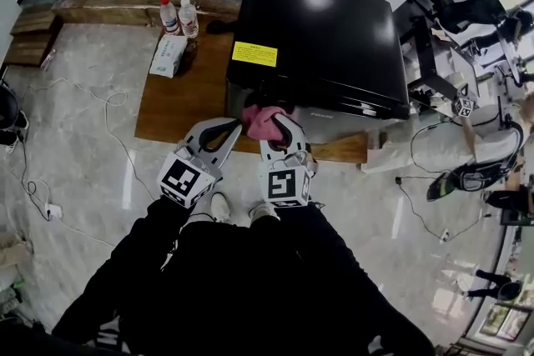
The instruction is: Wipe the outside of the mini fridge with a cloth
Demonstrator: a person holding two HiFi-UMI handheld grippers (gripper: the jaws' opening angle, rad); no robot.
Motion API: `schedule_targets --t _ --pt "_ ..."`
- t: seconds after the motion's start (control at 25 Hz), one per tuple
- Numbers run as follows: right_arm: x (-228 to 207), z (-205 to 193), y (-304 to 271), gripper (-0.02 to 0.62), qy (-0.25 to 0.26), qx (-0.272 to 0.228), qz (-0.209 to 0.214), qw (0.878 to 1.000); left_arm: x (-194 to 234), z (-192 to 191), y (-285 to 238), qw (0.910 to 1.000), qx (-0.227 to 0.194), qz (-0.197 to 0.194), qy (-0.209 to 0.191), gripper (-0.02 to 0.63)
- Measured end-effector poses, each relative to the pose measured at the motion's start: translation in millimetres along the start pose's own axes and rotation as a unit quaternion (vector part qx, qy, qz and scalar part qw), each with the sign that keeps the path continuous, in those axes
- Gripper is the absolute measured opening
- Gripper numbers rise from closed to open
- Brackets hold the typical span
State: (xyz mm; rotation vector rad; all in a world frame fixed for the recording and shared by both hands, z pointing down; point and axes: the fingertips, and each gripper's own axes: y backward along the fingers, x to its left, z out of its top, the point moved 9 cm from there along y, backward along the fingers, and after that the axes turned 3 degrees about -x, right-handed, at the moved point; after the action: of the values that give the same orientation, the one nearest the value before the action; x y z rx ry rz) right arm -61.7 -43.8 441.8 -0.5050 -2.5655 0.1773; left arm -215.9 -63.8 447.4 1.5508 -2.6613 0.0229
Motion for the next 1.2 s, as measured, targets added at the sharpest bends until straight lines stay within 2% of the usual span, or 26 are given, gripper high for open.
schedule_targets --t 0.32,0.68,1.2 --pt "21.6 -44.2 -16.7 0.057 0.017 0.037 0.031 0.999 7.2 -56.1 -6.1 0.9994 0.023 0.019 0.019 0.006" --pt "51.1 -102.6 -36.5 0.057 0.029 0.096 0.075 0.992 9.0 -127.0 -11.2 0.9958 0.077 0.036 0.032 0.006" --pt "93.7 -177.8 -67.6 0.057 0.042 0.18 0.135 0.973 9.3 -200.9 -19.1 0.9815 0.153 0.069 0.091 0.006"
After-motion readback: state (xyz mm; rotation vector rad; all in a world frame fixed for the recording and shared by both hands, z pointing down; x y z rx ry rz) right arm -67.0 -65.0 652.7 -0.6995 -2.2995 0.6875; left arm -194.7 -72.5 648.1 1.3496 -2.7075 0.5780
